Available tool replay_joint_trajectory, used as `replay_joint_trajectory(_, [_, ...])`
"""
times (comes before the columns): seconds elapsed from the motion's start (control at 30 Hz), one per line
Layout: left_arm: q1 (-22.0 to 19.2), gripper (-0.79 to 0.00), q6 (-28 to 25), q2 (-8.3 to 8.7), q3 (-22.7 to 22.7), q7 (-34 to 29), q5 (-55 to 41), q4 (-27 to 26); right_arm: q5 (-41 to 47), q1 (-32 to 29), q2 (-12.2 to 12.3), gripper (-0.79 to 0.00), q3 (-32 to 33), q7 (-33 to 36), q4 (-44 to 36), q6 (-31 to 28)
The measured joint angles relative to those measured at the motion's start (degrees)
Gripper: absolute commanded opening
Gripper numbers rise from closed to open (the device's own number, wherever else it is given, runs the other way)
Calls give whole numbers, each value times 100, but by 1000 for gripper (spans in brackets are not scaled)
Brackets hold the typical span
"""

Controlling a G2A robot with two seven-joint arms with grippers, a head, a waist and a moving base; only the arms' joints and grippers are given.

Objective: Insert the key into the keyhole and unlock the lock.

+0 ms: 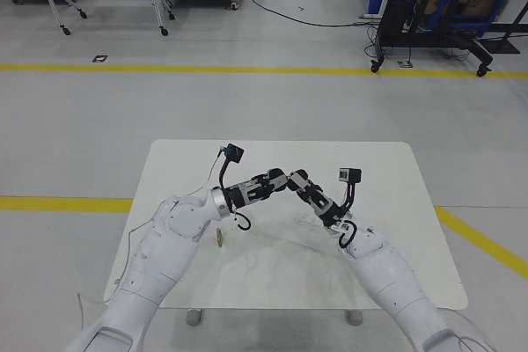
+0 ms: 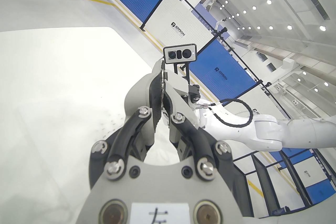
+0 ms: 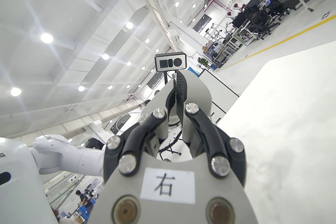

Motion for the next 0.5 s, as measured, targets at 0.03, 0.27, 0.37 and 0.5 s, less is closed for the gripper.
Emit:
replay_joint_trajectory(0.03, [1, -785, 8, 3, -11, 42, 14, 2, 2, 0, -1, 0, 6, 2, 6, 0])
replay_joint_trajectory(0.27, [25, -785, 99, 8, -69, 321, 75, -2, -1, 1, -1, 0, 7, 2, 8, 0])
replay_joint_trajectory(0.37, [24, -785, 98, 8, -69, 320, 74, -1, -1, 1, -1, 0, 7, 2, 8, 0])
replay_joint_trajectory(0.5, [55, -785, 135, 9, -68, 357, 93, -37, -1, 1, -1, 0, 7, 2, 8, 0])
